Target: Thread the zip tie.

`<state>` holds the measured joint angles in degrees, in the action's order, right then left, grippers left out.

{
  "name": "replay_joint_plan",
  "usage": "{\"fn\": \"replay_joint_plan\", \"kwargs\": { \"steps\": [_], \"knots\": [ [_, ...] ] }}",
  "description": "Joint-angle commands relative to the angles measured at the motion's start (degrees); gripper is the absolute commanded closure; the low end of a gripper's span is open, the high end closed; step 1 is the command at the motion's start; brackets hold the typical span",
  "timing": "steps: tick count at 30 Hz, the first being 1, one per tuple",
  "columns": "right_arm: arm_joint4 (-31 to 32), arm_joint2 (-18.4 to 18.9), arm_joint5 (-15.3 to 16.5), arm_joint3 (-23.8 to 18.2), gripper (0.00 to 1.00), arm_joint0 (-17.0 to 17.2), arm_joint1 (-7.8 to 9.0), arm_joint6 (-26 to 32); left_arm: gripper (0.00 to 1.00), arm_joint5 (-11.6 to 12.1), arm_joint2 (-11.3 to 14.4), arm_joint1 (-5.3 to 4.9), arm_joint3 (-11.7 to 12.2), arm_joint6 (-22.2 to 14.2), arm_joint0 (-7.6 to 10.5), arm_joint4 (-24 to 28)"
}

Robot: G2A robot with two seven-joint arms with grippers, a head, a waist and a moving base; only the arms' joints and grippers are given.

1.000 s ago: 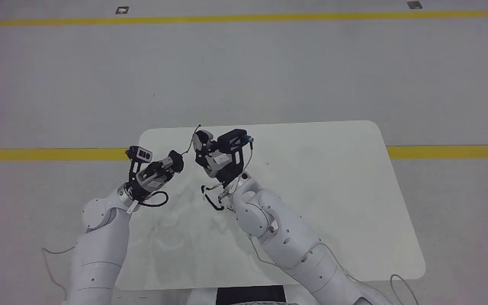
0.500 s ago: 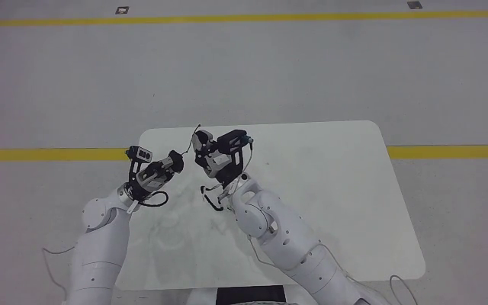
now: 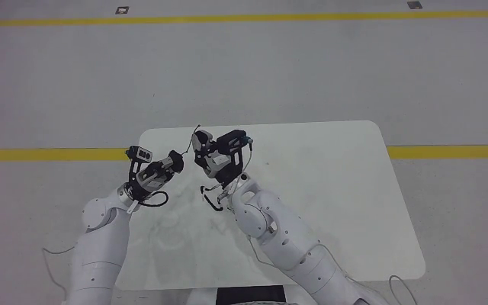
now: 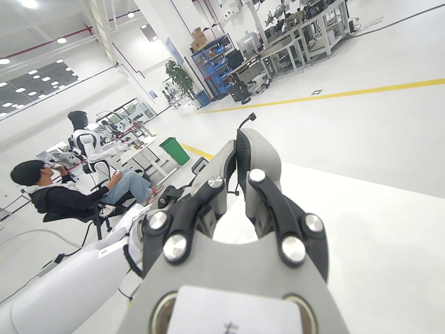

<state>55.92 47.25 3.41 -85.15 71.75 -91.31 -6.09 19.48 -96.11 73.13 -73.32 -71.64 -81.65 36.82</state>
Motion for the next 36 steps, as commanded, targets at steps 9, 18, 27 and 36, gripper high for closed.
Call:
{"fn": "replay_joint_plan", "kwargs": {
  "steps": [9, 18, 27, 36],
  "knots": [
    [0.2, 0.1, -0.2, 0.5, 1.0, 0.0, -0.2, 0.2, 1.0, 0.0, 0.0, 0.0, 0.0, 0.0, 0.0, 0.0],
    [0.1, 0.1, -0.2, 1.0, 1.0, -0.1, -0.43, 0.2, 1.0, 0.0, 0.0, 0.0, 0.0, 0.0, 0.0, 0.0],
    [0.0, 0.0, -0.3, 1.6, 1.0, -0.5, -0.71, 0.1, 1.0, 0.0, 0.0, 0.0, 0.0, 0.0, 0.0, 0.0],
    [-0.2, -0.1, -3.0, 1.4, 1.0, -0.4, -1.09, 1.2, 1.0, 0.0, 0.0, 0.0, 0.0, 0.0, 0.0, 0.0]
  ]
}}
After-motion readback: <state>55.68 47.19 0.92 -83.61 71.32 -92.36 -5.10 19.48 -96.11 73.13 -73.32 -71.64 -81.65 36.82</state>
